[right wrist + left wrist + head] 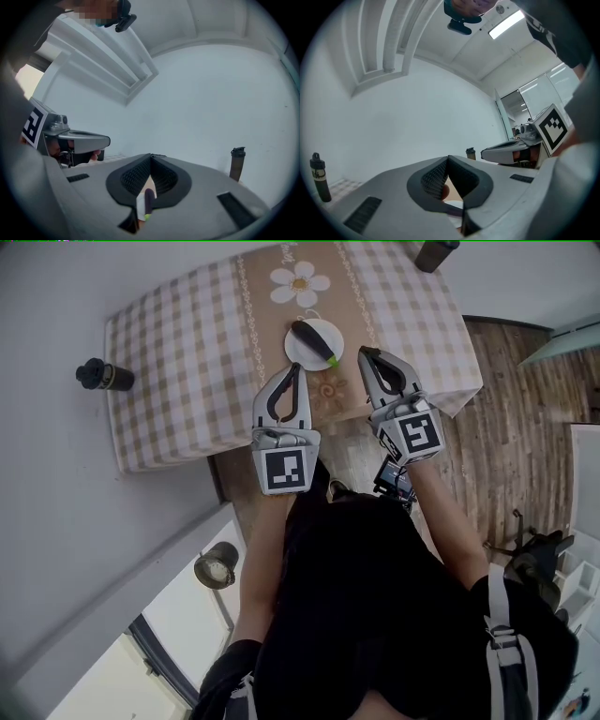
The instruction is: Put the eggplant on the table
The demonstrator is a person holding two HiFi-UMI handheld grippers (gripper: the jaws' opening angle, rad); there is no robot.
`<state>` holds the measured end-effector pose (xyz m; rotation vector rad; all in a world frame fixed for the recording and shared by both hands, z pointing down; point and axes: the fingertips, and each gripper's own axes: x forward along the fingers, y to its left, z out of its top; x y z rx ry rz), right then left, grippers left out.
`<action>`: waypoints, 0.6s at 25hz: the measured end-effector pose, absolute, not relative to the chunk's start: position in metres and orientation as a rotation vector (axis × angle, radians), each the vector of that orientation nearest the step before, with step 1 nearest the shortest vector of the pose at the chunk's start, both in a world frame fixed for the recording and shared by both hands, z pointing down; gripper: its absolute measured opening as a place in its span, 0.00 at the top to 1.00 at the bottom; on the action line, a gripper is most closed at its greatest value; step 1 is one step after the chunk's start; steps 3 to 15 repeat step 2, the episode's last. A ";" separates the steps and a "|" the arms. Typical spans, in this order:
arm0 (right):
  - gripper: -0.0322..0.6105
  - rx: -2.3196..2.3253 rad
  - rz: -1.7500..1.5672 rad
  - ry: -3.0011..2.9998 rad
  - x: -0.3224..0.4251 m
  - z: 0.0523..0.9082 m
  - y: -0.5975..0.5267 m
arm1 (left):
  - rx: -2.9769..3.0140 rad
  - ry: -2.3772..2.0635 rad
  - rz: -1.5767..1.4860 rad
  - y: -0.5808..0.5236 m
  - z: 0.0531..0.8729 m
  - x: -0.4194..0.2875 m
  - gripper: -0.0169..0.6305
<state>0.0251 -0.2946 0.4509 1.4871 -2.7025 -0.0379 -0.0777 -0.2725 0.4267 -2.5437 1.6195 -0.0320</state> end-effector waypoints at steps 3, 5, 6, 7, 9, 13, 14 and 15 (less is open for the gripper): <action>0.95 1.490 -0.035 -2.703 0.023 0.450 -0.296 | -2.546 1.618 -0.033 -0.273 0.427 -0.080 0.99; 0.95 1.490 -0.035 -2.703 0.023 0.450 -0.296 | -2.546 1.618 -0.033 -0.273 0.427 -0.080 0.99; 0.95 1.490 -0.035 -2.703 0.023 0.450 -0.296 | -2.546 1.618 -0.033 -0.273 0.427 -0.080 0.99; 0.95 1.490 -0.035 -2.703 0.023 0.450 -0.296 | -2.546 1.618 -0.033 -0.273 0.427 -0.080 0.99; 0.95 1.490 -0.035 -2.703 0.023 0.450 -0.296 | -2.546 1.618 -0.033 -0.273 0.427 -0.080 0.99; 0.95 1.490 -0.035 -2.703 0.023 0.450 -0.296 | -2.546 1.618 -0.033 -0.273 0.427 -0.080 0.99; 0.95 1.490 -0.035 -2.703 0.023 0.450 -0.296 | -2.546 1.618 -0.033 -0.273 0.427 -0.080 0.99; 0.95 1.490 -0.035 -2.703 0.023 0.450 -0.296 | -2.546 1.618 -0.033 -0.273 0.427 -0.080 0.99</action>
